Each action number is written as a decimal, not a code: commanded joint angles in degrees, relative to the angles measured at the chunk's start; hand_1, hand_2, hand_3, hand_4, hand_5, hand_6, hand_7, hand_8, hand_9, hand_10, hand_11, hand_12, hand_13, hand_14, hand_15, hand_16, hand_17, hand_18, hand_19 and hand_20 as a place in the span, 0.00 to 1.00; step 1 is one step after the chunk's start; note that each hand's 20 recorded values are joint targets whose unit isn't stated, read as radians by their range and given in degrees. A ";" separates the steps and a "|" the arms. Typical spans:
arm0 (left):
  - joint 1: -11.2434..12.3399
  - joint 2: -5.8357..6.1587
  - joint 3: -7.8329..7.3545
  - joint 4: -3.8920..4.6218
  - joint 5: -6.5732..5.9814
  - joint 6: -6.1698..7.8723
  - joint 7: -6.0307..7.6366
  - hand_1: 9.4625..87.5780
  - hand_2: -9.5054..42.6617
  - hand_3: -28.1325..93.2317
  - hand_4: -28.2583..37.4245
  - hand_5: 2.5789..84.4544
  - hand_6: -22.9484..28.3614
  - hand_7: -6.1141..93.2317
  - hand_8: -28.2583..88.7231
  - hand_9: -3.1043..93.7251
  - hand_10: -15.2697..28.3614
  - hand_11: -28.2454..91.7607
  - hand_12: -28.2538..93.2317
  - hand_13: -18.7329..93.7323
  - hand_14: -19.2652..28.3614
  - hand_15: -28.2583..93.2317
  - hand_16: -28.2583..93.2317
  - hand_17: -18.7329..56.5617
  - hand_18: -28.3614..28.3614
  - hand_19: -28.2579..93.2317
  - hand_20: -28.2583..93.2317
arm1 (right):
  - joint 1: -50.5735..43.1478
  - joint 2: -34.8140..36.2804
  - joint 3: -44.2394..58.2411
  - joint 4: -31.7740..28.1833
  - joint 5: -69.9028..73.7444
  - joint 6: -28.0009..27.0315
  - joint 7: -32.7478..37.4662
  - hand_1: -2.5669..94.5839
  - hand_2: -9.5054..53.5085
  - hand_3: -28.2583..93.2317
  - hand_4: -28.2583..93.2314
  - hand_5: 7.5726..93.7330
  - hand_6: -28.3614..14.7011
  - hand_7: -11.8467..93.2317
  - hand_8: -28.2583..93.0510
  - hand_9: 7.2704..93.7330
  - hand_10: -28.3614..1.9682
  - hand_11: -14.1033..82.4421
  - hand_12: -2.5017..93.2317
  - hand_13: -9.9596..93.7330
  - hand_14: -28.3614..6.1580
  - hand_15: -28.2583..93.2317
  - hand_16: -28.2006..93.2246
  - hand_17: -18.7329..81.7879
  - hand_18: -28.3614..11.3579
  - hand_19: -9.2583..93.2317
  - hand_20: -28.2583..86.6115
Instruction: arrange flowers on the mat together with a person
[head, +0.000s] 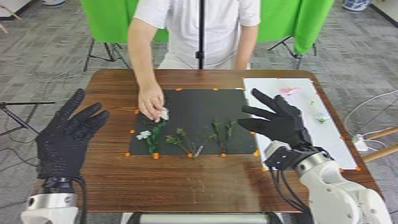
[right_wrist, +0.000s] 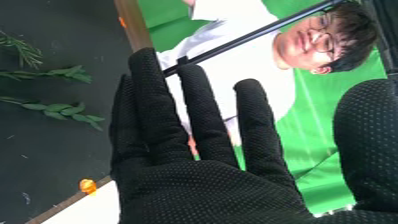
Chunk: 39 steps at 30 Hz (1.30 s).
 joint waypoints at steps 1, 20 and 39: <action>0.79 -0.18 0.05 0.01 -0.08 -0.06 -0.31 0.14 0.35 0.86 0.00 0.39 0.59 0.16 0.16 0.41 0.83 0.42 0.32 0.43 0.98 0.62 0.15 0.19 0.99 0.81 0.18 | -0.46 -0.14 -0.17 -0.09 -0.54 0.41 -0.49 0.19 0.23 0.85 0.00 0.33 0.69 0.21 0.13 0.45 0.34 0.25 0.15 0.49 0.20 0.50 0.33 0.25 0.15 0.60 0.37; 1.21 0.11 0.33 -0.30 -0.40 0.76 0.06 0.15 0.35 0.87 0.00 0.39 0.59 0.17 0.16 0.41 0.83 0.43 0.32 0.43 0.97 0.62 0.15 0.19 0.99 0.81 0.18 | 1.78 6.12 1.89 0.03 -17.84 10.33 -0.26 0.20 0.22 0.86 0.00 0.36 0.67 0.22 0.13 0.50 0.30 0.30 0.15 0.54 0.21 0.59 0.32 0.28 0.15 0.66 0.38; 1.26 0.72 1.01 -0.74 -0.70 1.85 0.35 0.15 0.35 0.87 0.00 0.39 0.60 0.17 0.16 0.41 0.83 0.43 0.32 0.43 0.98 0.62 0.15 0.19 0.98 0.81 0.18 | 13.60 24.41 -5.71 12.81 -63.51 24.31 26.34 0.28 0.17 0.83 0.00 0.44 0.63 0.22 0.13 0.71 0.27 0.48 0.17 0.73 0.36 0.73 0.28 0.42 0.09 0.89 0.25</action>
